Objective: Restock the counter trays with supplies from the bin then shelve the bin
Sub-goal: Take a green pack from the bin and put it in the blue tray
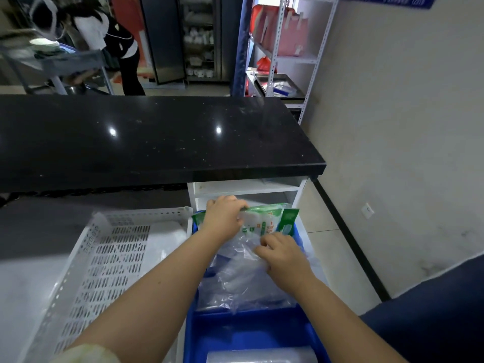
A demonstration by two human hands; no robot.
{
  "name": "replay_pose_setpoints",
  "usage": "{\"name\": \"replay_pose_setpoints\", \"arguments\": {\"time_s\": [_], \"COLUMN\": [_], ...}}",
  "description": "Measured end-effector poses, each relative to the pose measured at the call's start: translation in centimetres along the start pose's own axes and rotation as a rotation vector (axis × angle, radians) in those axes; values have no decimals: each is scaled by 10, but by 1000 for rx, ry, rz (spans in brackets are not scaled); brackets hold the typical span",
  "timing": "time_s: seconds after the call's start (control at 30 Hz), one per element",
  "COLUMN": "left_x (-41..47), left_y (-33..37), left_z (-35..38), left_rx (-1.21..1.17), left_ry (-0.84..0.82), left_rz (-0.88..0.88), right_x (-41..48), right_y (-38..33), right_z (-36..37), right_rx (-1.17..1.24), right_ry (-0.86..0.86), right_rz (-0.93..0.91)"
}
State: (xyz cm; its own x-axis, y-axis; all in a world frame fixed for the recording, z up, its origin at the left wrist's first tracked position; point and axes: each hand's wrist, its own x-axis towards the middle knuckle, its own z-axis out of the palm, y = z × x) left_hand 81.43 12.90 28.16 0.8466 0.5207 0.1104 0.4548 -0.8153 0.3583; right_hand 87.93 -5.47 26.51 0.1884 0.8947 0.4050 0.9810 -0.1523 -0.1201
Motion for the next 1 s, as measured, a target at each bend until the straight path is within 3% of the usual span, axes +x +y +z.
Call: {"name": "replay_pose_setpoints", "arguments": {"time_s": [0.13, 0.37, 0.57, 0.7, 0.8, 0.9, 1.0], "left_x": [-4, -38, -59, -58, -58, -61, -65], "left_y": [-3, -25, -36, -37, -39, -40, -36], "left_z": [-7, -27, 11, 29, 35, 38, 41], "left_rx": [50, -141, 15, 69, 117, 96, 83], "left_ry": [52, 253, 33, -49, -69, -98, -167], "left_rz": [34, -11, 17, -10, -15, -25, -26], "right_x": [12, 54, 72, 66, 46, 27, 24], "right_y": [8, 24, 13, 25, 44, 57, 59], "right_z": [4, 22, 58, 61, 49, 41, 42], "right_rx": [-6, -89, 20, 125, 256, 257, 177], "right_ry": [-18, -145, -272, -420, -390, -258, -366], "right_rz": [20, 46, -24, 77, 173, 67, 57]}}
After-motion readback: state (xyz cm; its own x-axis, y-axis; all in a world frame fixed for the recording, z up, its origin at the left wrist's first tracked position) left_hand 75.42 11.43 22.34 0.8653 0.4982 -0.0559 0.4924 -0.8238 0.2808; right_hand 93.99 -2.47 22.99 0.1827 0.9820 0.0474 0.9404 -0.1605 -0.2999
